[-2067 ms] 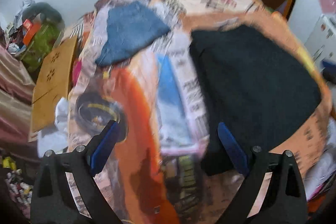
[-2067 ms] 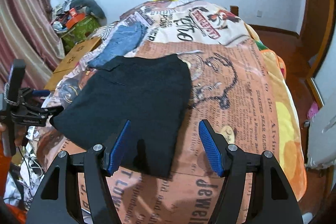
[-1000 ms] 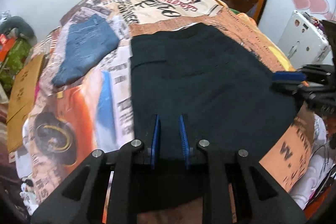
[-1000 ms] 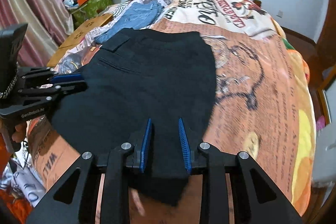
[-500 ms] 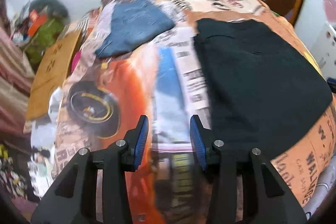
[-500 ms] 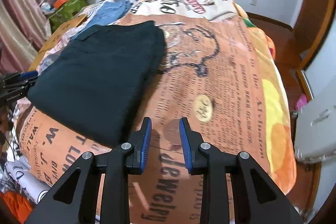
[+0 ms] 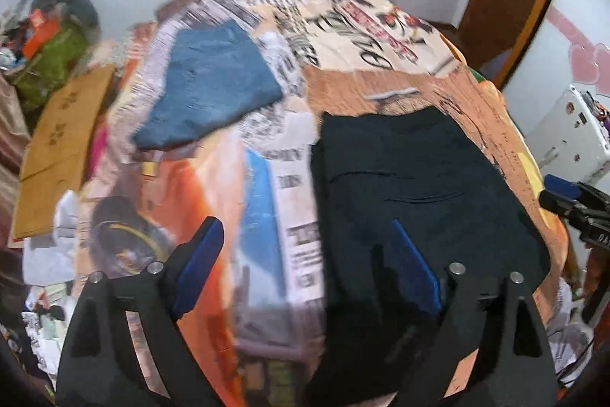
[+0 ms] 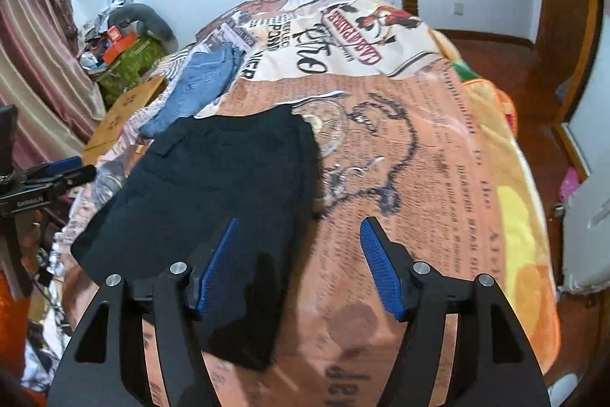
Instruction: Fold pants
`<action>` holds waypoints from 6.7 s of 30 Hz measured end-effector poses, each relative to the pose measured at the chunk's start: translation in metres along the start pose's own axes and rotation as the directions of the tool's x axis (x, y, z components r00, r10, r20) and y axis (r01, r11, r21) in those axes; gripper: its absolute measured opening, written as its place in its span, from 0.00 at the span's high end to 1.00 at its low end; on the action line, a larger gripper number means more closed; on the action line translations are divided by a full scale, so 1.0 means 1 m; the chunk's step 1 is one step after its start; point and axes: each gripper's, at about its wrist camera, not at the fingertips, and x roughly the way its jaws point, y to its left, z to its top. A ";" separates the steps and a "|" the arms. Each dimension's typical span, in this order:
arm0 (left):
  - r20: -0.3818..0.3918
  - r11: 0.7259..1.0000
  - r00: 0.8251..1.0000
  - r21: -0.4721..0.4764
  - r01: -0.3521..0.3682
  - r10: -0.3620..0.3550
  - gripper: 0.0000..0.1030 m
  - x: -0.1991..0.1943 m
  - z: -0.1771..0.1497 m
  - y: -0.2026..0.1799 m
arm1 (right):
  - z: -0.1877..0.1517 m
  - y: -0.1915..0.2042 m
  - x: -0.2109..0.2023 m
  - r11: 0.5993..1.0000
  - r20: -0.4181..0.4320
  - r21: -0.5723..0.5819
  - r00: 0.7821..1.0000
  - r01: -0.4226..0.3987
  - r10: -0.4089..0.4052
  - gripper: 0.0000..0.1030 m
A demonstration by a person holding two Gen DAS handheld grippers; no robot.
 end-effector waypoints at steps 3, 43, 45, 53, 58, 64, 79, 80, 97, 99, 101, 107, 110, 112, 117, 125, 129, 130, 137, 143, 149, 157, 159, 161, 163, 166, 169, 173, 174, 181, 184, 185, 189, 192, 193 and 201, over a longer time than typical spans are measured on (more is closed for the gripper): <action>-0.087 0.999 0.995 -0.011 0.044 -0.045 0.13 0.028 0.005 -0.005 | 0.002 -0.001 0.018 1.000 -0.053 -0.002 0.998 -0.018 0.018 0.40; -0.212 0.956 0.934 -0.003 0.295 -0.289 0.69 0.076 0.047 -0.031 | 0.036 -0.001 0.066 0.961 -0.159 0.067 0.948 -0.269 0.276 0.85; -0.194 0.959 0.942 0.018 0.282 -0.274 0.72 0.069 0.046 -0.034 | 0.039 0.006 0.058 0.961 -0.138 0.049 0.951 -0.273 0.277 0.86; -0.053 0.962 0.962 0.034 0.269 -0.267 0.75 0.021 0.059 -0.024 | 0.066 0.037 0.021 0.963 -0.023 -0.068 0.965 -0.263 0.262 0.87; 0.071 0.972 0.970 0.037 0.232 -0.234 0.76 -0.016 0.080 -0.008 | 0.093 0.062 0.002 0.957 0.062 -0.152 0.964 -0.248 0.260 0.87; 0.206 0.986 0.964 0.034 0.166 -0.169 0.76 -0.052 0.109 0.021 | 0.130 0.088 -0.003 0.943 0.143 -0.210 0.946 -0.259 0.292 0.87; 0.353 0.992 0.935 -0.102 0.073 -0.032 0.76 -0.039 0.176 0.139 | 0.221 0.166 0.069 0.913 0.207 -0.288 0.912 -0.290 0.355 0.88; 0.349 0.992 0.937 -0.110 0.066 -0.024 0.76 -0.034 0.179 0.144 | 0.226 0.170 0.079 0.914 0.200 -0.283 0.914 -0.292 0.354 0.88; 0.169 0.964 0.985 -0.250 0.085 -0.043 0.76 0.146 0.197 0.254 | 0.249 0.196 0.250 0.942 0.037 -0.223 0.964 -0.249 0.263 0.88; 0.145 0.961 0.988 -0.263 0.084 -0.047 0.76 0.166 0.197 0.258 | 0.249 0.193 0.264 0.949 0.024 -0.207 0.969 -0.236 0.247 0.88; 0.119 0.957 0.991 -0.277 0.087 -0.056 0.76 0.183 0.194 0.260 | 0.246 0.189 0.280 0.956 -0.001 -0.205 0.976 -0.211 0.216 0.88; 0.044 0.941 0.998 -0.335 0.050 -0.038 0.64 0.209 0.197 0.272 | 0.240 0.175 0.296 0.968 -0.041 -0.192 0.987 -0.159 0.154 0.86; 0.039 0.948 0.999 -0.317 0.003 0.010 0.63 0.197 0.198 0.270 | 0.238 0.171 0.287 0.971 -0.051 -0.214 0.994 -0.107 0.099 0.82; 0.055 0.952 0.996 -0.304 -0.044 0.064 0.63 0.177 0.198 0.265 | 0.238 0.170 0.277 0.967 -0.062 -0.237 0.995 -0.093 0.080 0.82; 0.117 0.962 0.986 -0.257 -0.089 0.123 0.63 0.122 0.204 0.250 | 0.243 0.171 0.227 0.959 0.016 -0.274 0.997 -0.069 0.076 0.81; 0.328 0.971 0.922 -0.186 -0.152 0.207 0.63 -0.012 0.196 0.187 | 0.244 0.191 0.094 0.948 0.220 -0.301 0.960 -0.101 0.173 0.81; 0.454 0.974 0.864 -0.153 -0.168 0.220 0.63 -0.085 0.176 0.150 | 0.228 0.201 0.018 0.933 0.330 -0.338 0.912 -0.125 0.242 0.81; 0.485 0.975 0.847 -0.146 -0.165 0.216 0.63 -0.105 0.169 0.140 | 0.224 0.204 0.005 0.929 0.350 -0.350 0.902 -0.124 0.253 0.81; 0.652 0.974 0.725 -0.123 -0.188 0.222 0.63 -0.209 0.106 0.083 | 0.174 0.219 -0.104 0.903 0.491 -0.413 0.806 -0.120 0.332 0.81; 0.731 0.969 0.640 -0.132 -0.207 0.237 0.63 -0.260 0.043 0.049 | 0.124 0.233 -0.156 0.885 0.555 -0.455 0.748 -0.093 0.364 0.81; 0.751 0.971 0.619 -0.129 -0.202 0.229 0.58 -0.276 -0.002 0.031 | 0.083 0.241 -0.175 0.884 0.594 -0.463 0.721 -0.056 0.357 0.81; 0.746 0.970 0.623 -0.139 -0.198 0.234 0.31 -0.276 -0.042 0.018 | 0.056 0.241 -0.179 0.907 0.635 -0.422 0.720 0.019 0.280 0.36; 0.747 0.970 0.621 -0.147 -0.193 0.237 0.22 -0.278 -0.048 0.015 | 0.054 0.241 -0.179 0.908 0.631 -0.419 0.725 0.019 0.277 0.33; 0.751 0.968 0.613 -0.153 -0.200 0.246 0.11 -0.278 -0.052 0.012 | 0.055 0.240 -0.178 0.914 0.633 -0.407 0.724 0.007 0.276 0.21; 0.756 0.965 0.603 -0.158 -0.209 0.254 0.05 -0.279 -0.055 0.010 | 0.053 0.237 -0.178 0.921 0.642 -0.389 0.719 0.008 0.265 0.15; 0.763 0.963 0.591 -0.167 -0.210 0.261 0.01 -0.281 -0.060 0.007 | 0.053 0.233 -0.178 0.932 0.649 -0.361 0.720 0.009 0.245 0.08; 0.764 0.964 0.591 -0.166 -0.209 0.259 0.01 -0.280 -0.063 0.005 | 0.050 0.226 -0.177 0.943 0.666 -0.332 0.710 0.008 0.229 0.00; 0.763 0.965 0.594 -0.161 -0.206 0.255 0.01 -0.279 -0.063 0.003 | 0.046 0.223 -0.176 0.948 0.665 -0.318 0.714 0.004 0.220 0.00; 0.763 0.966 0.595 -0.163 -0.203 0.253 0.01 -0.279 -0.062 0.004 | 0.048 0.223 -0.176 0.948 0.663 -0.318 0.715 0.001 0.222 0.00; 0.760 0.967 0.601 -0.160 -0.197 0.247 0.01 -0.277 -0.060 0.004 | 0.040 0.221 -0.176 0.947 0.662 -0.322 0.715 0.003 0.223 0.00; 0.758 0.968 0.605 -0.157 -0.195 0.245 0.01 -0.275 -0.058 0.006 | 0.037 0.220 -0.176 0.946 0.659 -0.324 0.717 -0.002 0.227 0.00; 0.757 0.968 0.606 -0.156 -0.195 0.244 0.01 -0.274 -0.058 0.006 | 0.037 0.221 -0.176 0.946 0.659 -0.324 0.717 -0.002 0.227 0.00; 0.756 0.970 0.610 -0.152 -0.190 0.238 0.01 -0.272 -0.058 0.007 | 0.036 0.221 -0.176 0.945 0.654 -0.327 0.721 -0.003 0.229 0.00; 0.757 0.970 0.609 -0.153 -0.187 0.237 0.01 -0.272 -0.057 0.007 | 0.036 0.220 -0.176 0.945 0.651 -0.327 0.724 -0.003 0.228 0.00; 0.758 0.971 0.608 -0.153 -0.185 0.236 0.01 -0.272 -0.057 0.007 | 0.037 0.220 -0.177 0.945 0.649 -0.327 0.726 -0.005 0.228 0.00; 0.754 0.971 0.614 -0.152 -0.183 0.233 0.01 -0.269 -0.057 0.007 | 0.037 0.220 -0.177 0.944 0.643 -0.329 0.732 -0.004 0.227 0.00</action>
